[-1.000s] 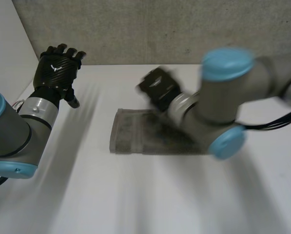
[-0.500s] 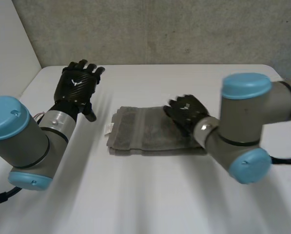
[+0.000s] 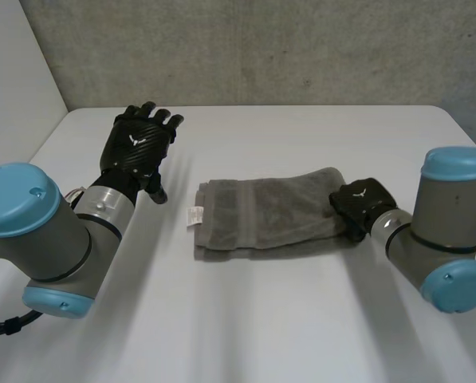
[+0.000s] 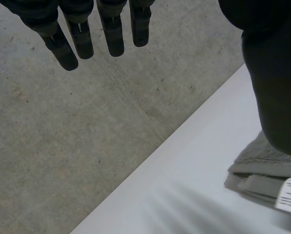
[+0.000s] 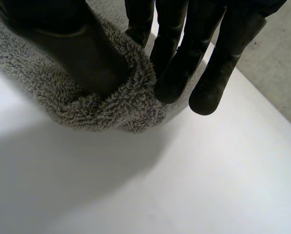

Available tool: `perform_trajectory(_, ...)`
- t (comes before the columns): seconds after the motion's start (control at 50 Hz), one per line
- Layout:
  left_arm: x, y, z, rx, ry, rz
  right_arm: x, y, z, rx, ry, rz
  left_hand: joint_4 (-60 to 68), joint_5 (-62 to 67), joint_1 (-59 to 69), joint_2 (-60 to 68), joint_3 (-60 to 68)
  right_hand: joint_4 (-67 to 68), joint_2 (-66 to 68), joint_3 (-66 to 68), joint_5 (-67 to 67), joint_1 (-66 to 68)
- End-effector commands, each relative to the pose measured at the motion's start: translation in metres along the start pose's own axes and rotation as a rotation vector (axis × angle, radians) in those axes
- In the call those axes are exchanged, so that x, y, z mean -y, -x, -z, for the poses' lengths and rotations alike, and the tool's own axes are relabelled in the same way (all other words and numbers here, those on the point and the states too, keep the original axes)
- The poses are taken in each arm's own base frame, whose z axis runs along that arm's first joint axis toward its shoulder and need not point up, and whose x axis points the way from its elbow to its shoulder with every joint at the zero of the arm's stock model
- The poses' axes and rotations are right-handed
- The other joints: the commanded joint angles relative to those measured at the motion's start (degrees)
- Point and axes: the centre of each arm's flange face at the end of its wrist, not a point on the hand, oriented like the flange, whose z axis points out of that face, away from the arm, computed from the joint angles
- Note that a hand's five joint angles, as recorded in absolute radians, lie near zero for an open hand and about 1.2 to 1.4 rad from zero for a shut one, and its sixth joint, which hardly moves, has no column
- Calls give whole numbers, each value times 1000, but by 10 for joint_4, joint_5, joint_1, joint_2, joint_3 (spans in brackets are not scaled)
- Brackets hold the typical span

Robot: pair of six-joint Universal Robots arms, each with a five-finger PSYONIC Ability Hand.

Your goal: Fold the towel.

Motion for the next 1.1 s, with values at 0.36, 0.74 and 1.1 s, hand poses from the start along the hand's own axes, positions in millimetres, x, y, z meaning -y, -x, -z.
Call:
perform_trajectory(0.36, 37, 14, -14, 103, -81, 202, 100, 158, 37, 390, -460, 528, -49, -125, -47, -48, -40, -301, -249, -296, -297, -278)
perform_trajectory(0.74, 21, -35, -15, -19, -9, 228, 108, 45, 31, 233, -285, -335, -47, -123, -45, -46, -38, -670, -617, -665, -666, -646)
perform_trajectory(1.1, -50, -93, -1, -158, 233, 214, 42, 63, -16, 243, -91, -323, -47, -123, -45, -46, -38, -670, -617, -665, -666, -646)
